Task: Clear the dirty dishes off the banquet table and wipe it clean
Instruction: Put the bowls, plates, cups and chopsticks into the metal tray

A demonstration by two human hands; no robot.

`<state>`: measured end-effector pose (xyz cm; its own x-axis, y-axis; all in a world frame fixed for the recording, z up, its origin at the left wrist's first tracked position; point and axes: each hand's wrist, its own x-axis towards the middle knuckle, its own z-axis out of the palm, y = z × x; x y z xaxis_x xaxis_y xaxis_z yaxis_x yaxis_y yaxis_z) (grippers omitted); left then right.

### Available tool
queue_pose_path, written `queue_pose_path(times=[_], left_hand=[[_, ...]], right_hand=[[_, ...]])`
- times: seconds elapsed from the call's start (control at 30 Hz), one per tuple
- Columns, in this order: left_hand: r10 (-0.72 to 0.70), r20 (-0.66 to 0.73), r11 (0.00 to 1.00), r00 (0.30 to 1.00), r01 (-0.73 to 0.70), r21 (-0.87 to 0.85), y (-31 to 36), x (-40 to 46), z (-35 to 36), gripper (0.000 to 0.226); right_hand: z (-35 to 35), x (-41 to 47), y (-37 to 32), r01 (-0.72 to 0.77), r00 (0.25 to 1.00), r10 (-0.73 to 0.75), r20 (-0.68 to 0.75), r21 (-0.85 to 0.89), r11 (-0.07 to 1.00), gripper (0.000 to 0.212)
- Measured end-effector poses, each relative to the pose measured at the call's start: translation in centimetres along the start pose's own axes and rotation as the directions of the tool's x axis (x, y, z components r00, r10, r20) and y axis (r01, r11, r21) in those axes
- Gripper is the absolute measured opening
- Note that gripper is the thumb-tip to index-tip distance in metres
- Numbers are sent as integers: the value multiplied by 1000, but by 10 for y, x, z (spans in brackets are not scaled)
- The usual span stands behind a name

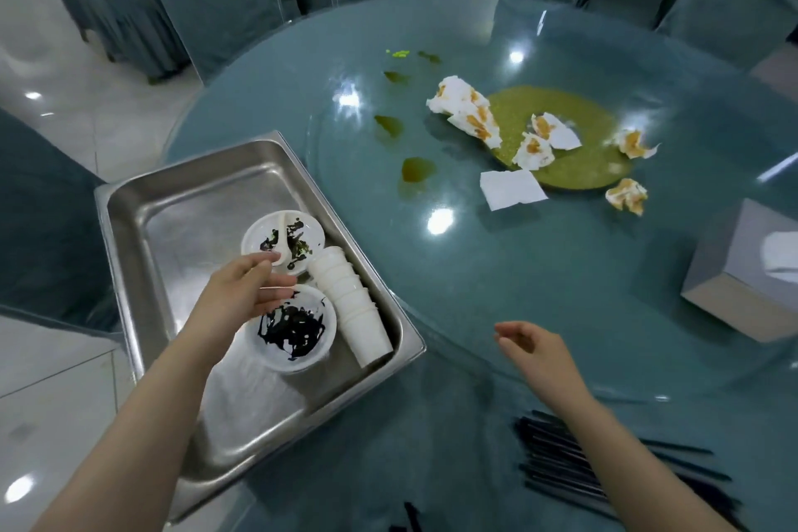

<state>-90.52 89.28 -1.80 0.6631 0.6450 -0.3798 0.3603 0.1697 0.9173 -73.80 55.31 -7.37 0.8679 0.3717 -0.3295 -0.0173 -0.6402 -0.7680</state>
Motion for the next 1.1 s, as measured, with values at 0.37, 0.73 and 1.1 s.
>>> queue_pose_path(times=[0.37,0.73,1.1], left_hand=[[7,112,1000,994,-5,-19,-13,-103,104,22],[-62,251,987,966,23,157,-55,-147,182,22],[2,741,274,672,-713,646,-130,-173,311,83]], right_hand=[[-93,-70,117,129,988,-60,140,-551,824,58],[-104,-94,175,290,947,-45,320,-781,554,82],[-80,-109,177,234,964,-36,262,-781,580,54]])
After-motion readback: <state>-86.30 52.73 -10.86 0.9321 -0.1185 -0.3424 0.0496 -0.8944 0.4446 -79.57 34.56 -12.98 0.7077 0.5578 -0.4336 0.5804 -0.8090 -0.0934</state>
